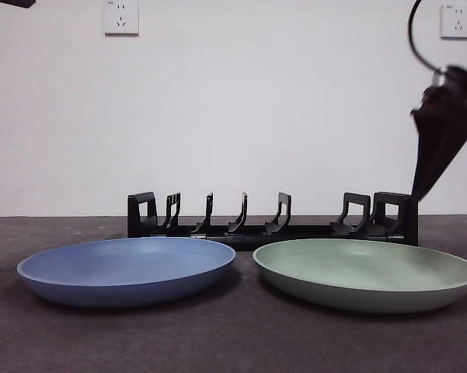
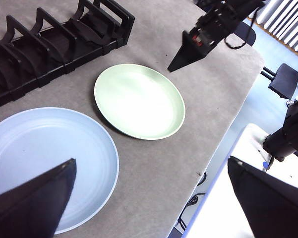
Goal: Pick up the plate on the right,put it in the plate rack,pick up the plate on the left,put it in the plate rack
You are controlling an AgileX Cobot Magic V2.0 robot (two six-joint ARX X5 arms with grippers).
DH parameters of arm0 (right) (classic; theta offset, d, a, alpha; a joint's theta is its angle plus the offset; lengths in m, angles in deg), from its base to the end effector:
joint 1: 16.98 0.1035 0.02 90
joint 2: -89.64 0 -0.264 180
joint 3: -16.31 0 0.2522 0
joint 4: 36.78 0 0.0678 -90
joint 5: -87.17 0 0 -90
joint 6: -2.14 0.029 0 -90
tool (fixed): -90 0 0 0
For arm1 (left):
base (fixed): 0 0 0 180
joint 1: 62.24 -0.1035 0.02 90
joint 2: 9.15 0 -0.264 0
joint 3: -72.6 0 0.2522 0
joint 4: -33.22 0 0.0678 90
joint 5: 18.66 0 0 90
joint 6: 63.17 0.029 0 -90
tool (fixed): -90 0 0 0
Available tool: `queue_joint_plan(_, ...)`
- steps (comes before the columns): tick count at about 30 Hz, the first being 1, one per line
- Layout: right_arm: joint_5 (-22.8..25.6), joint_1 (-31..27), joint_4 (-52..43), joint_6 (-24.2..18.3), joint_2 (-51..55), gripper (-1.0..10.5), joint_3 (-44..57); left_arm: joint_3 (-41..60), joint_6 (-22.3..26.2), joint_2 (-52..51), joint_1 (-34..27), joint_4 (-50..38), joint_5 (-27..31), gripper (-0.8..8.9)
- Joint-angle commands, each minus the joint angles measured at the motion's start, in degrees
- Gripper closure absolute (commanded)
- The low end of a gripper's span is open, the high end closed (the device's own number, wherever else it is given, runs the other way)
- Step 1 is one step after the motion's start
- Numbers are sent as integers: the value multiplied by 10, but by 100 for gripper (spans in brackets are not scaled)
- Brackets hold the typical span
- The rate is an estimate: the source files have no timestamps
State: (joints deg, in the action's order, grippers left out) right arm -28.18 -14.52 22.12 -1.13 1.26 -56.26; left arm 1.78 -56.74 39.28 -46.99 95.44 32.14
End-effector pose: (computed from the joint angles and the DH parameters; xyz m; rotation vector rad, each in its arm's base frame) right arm 0.2792 0.0244 0.2080 0.2129 1.2753 0.4502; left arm 0.1373 -0.0564 0.3393 -0.0501 0.6526 -0.9478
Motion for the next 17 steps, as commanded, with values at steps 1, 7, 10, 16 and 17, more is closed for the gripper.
queue_joint_plan(1, 2, 13, -14, 1, -23, 489, -1, 1, 9, 4, 4, -1, -1, 180)
queue_joint_plan(7, 50, 37, -33, 3, -62, 489, -1, 1, 9, 5, 6, 0, 0, 180)
queue_joint_plan(10, 59, 40, -34, 3, -73, 511, -1, 1, 9, 5, 6, 0, 0, 180)
queue_joint_plan(16, 59, 40, -35, 3, -74, 837, -1, 1, 9, 5, 6, -1, 0, 180)
queue_joint_plan(17, 59, 40, -35, 5, -75, 839, -1, 1, 9, 5, 6, -1, 0, 180)
